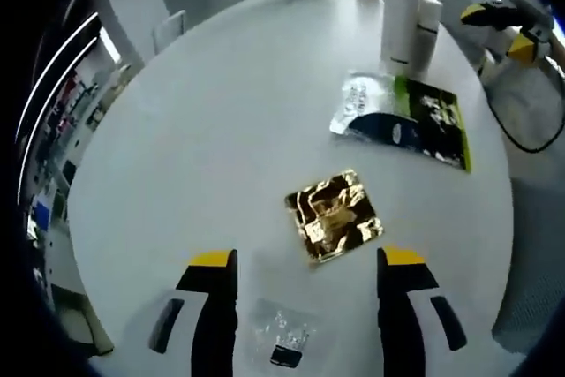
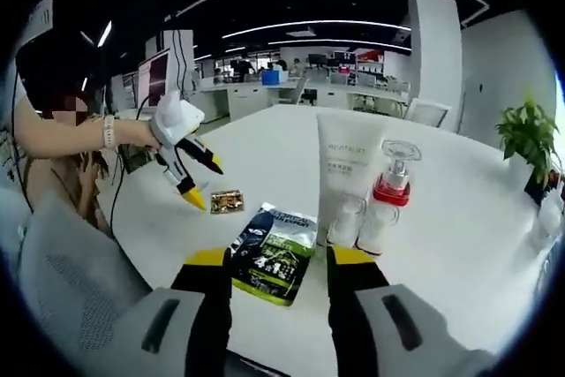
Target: Arrange the skincare products in the storage area until every visible bottle or jar stands upright without overlapping.
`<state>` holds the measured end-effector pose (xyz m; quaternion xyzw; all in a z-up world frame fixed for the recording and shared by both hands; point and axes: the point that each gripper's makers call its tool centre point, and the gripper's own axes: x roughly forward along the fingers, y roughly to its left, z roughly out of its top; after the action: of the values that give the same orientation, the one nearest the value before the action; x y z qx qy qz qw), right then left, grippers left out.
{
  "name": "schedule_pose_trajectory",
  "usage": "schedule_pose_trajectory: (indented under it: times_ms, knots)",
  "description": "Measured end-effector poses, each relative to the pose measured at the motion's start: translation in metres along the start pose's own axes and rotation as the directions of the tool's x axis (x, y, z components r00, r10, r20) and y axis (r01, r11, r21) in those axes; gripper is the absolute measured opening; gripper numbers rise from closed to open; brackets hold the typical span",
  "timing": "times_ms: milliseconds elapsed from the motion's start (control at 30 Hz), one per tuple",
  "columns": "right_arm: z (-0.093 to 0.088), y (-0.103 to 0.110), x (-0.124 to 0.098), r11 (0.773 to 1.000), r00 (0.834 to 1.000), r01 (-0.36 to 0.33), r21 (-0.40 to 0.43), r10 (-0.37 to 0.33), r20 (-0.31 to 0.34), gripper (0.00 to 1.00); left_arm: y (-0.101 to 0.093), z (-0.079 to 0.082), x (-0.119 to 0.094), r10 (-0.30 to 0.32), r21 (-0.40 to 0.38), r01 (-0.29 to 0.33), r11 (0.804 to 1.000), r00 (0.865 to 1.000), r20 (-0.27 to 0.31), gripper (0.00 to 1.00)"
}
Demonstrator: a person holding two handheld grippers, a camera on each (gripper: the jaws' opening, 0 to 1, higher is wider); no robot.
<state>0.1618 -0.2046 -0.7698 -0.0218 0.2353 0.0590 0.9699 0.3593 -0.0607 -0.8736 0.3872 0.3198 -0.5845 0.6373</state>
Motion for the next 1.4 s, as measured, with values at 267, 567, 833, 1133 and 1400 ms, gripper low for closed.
schedule_pose_trajectory:
  times_ms: [267,567,833,1133,1400]
  knots:
    - [-0.002,-0.005,0.001,0.999,0.999,0.021,0.031,-0.022,0.028,0.44,-0.005,0.006,0.009,-0.025,0.027,0.026,0.999,1.0,-0.012,0.6]
    - [-0.008,0.0,0.008,1.0,1.0,0.0,-0.014,0.0,-0.002,0.45,-0.002,0.019,0.016,-0.026,0.054,0.026,0.998,1.0,-0.01,0.6]
    - [-0.009,-0.004,0.007,1.0,1.0,0.009,-0.006,-0.009,-0.006,0.45,0.0,0.028,0.023,-0.059,0.049,0.059,0.997,0.998,-0.012,0.57]
    - [-0.012,-0.004,0.008,1.0,1.0,0.012,-0.022,-0.012,-0.022,0.46,-0.001,0.035,0.027,-0.112,0.07,0.112,0.991,0.994,-0.006,0.46]
    - [-0.013,-0.004,0.009,1.0,1.0,0.011,-0.025,-0.012,-0.028,0.46,-0.002,0.034,0.028,-0.137,0.025,0.137,0.99,0.991,0.001,0.42]
